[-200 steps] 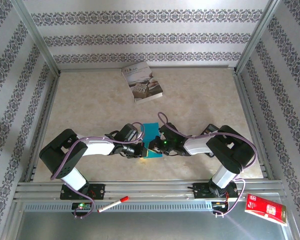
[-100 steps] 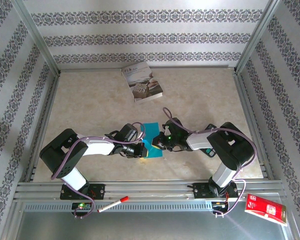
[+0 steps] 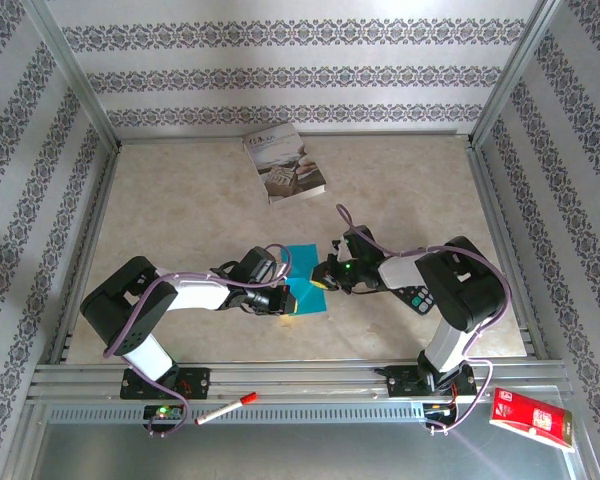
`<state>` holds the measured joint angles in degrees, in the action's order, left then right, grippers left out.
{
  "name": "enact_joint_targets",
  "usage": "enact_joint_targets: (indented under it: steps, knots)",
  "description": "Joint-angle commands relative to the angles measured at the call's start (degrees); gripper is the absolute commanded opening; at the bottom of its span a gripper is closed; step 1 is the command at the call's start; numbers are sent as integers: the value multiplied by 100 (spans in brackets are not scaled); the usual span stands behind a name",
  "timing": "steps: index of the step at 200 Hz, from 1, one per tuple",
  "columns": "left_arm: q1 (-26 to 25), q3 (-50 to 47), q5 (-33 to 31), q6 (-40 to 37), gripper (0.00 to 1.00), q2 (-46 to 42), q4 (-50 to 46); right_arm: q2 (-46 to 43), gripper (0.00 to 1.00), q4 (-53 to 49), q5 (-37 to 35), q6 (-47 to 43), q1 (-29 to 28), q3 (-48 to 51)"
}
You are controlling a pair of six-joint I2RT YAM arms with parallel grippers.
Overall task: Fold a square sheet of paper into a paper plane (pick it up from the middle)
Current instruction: Fold the triangle a second time at the center of the table.
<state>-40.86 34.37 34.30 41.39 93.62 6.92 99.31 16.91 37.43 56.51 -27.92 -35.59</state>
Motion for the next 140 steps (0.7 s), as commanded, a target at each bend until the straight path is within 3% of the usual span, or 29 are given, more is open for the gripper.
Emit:
enact_joint_targets:
  steps: [1,57,89,113,140]
  knots:
    - [-27,-418,-565,-192,0,420,-1472,269,5,-415,-1048,-273,433,-112]
    - [-27,-319,-543,-224,0,402,-1518,192,5,-790,-1041,-492,872,-368]
    - [-27,-262,-521,-177,0,355,-1507,-338,5,-985,-893,-639,981,-483]
    - [-27,-229,-535,-152,0,301,-1508,-959,5,-1057,-966,-521,703,-247]
    - [-29,-196,-512,-116,0,288,-1482,-1255,5,-934,-1132,-181,-27,81]
